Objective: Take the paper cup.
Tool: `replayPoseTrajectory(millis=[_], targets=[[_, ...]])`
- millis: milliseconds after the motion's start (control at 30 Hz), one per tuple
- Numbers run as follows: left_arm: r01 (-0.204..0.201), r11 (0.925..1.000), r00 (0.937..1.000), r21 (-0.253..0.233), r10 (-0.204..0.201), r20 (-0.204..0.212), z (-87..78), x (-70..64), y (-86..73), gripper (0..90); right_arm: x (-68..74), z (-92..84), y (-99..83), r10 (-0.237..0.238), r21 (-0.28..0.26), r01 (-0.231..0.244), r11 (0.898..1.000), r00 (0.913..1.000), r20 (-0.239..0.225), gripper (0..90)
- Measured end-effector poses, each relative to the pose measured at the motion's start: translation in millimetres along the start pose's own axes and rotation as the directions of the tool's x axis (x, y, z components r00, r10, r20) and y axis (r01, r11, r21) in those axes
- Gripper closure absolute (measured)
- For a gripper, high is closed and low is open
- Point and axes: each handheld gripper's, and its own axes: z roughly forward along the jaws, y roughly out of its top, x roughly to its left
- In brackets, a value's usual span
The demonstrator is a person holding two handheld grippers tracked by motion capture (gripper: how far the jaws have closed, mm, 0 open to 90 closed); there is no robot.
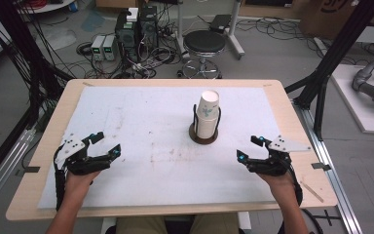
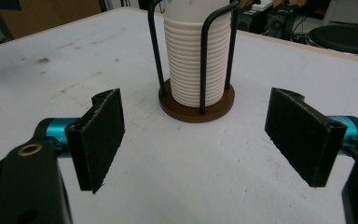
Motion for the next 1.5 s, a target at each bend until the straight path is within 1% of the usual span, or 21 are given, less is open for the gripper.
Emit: replayPoseTrajectory(millis=[133,167,233,267,333,400,433,467,500,567,600,667,767,800,833,900,933,1133,1167,1333,1500], targets=[[0.003,1.0000,0.9999,-0.005,-0.003,0.012,-0.4,0.0,0.5,16.3,0.9,7.2,10.2,-0.004,0.013,0.004,1.000,1.0000,-0.008,20.3],[0.001,1.0000,0.9998,-0.002,-0.001,0.017,-0.1,0.0,0.3,16.3,1.3,12.4,17.4,-0.008,0.015,0.008,1.000,0.9998,-0.016,20.3],[-0.003,1.0000,0.9997,0.004,0.002,0.022,1.2,-0.4,0.0,16.3,1.5,15.1,21.8,-0.015,0.014,0.015,1.000,0.9997,-0.020,20.3],[0.000,1.0000,0.9997,0.003,0.000,0.024,2.0,-0.5,-0.2,16.3,2.1,20.5,31.7,-0.031,0.015,0.032,0.999,0.9989,-0.034,20.3],[-0.003,1.0000,0.9995,0.007,0.003,0.031,3.3,-0.3,-0.4,16.4,2.4,25.6,42.7,-0.040,0.010,0.040,0.999,0.9983,-0.042,20.3],[-0.001,1.0000,0.9994,0.009,0.000,0.033,3.6,-0.6,-0.5,16.4,2.3,27.5,46.8,-0.046,0.007,0.046,0.999,0.9980,-0.043,20.3],[-0.003,0.9999,0.9994,0.010,0.003,0.036,3.7,-0.4,-0.7,16.4,2.5,32.7,59.1,-0.059,0.000,0.059,0.998,0.9970,-0.050,20.3],[-0.003,1.0000,0.9993,0.009,0.003,0.037,3.8,-0.4,-0.8,16.4,2.5,32.7,59.1,-0.059,0.000,0.059,0.998,0.9970,-0.050,20.3],[-0.001,1.0000,0.9992,0.009,0.001,0.039,3.8,-0.4,-0.8,16.4,2.6,36.8,68.8,-0.070,-0.004,0.070,0.998,0.9960,-0.054,20.3],[0.000,1.0000,0.9991,0.008,-0.001,0.043,3.8,-0.5,-0.9,16.4,2.6,39.0,73.3,-0.077,-0.003,0.077,0.997,0.9956,-0.053,20.3],[0.001,1.0000,0.9990,0.008,-0.001,0.044,3.9,-0.6,-1.0,16.4,2.6,42.7,81.3,-0.083,0.001,0.083,0.997,0.9948,-0.059,20.4],[0.003,0.9999,0.9989,0.010,-0.004,0.048,4.1,-0.7,-1.3,16.4,2.5,44.4,84.8,-0.083,0.000,0.083,0.997,0.9947,-0.060,20.4],[0.001,1.0000,0.9987,0.010,-0.002,0.051,4.7,-1.2,-1.5,16.4,1.1,50.4,97.8,-0.089,0.004,0.090,0.996,0.9940,-0.063,20.4],[0.002,0.9999,0.9986,0.012,-0.002,0.053,4.8,-1.3,-1.4,16.4,1.1,50.4,97.8,-0.089,0.004,0.090,0.996,0.9940,-0.063,20.4],[0.005,0.9999,0.9985,0.010,-0.005,0.055,5.2,-1.6,-1.6,16.4,0.2,53.9,104.4,-0.102,0.005,0.102,0.995,0.9927,-0.065,20.4],[0.002,0.9999,0.9983,0.012,-0.003,0.057,5.6,-1.5,-1.6,16.4,0.1,55.5,107.5,-0.102,0.011,0.103,0.995,0.9928,-0.064,20.4],[0.004,0.9999,0.9983,0.011,-0.005,0.058,5.8,-1.5,-1.8,16.4,0.0,59.3,113.8,-0.107,0.022,0.109,0.994,0.9924,-0.060,20.3],[0.006,0.9999,0.9981,0.012,-0.007,0.062,6.9,-1.1,-2.1,16.4,-2.9,71.5,129.5,-0.121,0.036,0.123,0.992,0.9911,-0.055,20.3],[0.006,0.9999,0.9981,0.012,-0.007,0.062,7.0,-1.1,-2.2,16.4,-3.0,73.1,131.3,-0.109,0.046,0.112,0.993,0.9923,-0.058,20.3],[0.009,0.9999,0.9981,0.011,-0.010,0.061,7.3,-0.7,-2.2,16.4,-5.0,80.3,137.9,-0.122,0.057,0.125,0.990,0.9911,-0.053,20.3],[0.011,0.9999,0.9981,0.010,-0.012,0.061,7.6,-0.2,-2.4,16.4,-7.2,94.8,140.2,-0.111,0.096,0.116,0.989,0.9924,-0.053,20.3]])
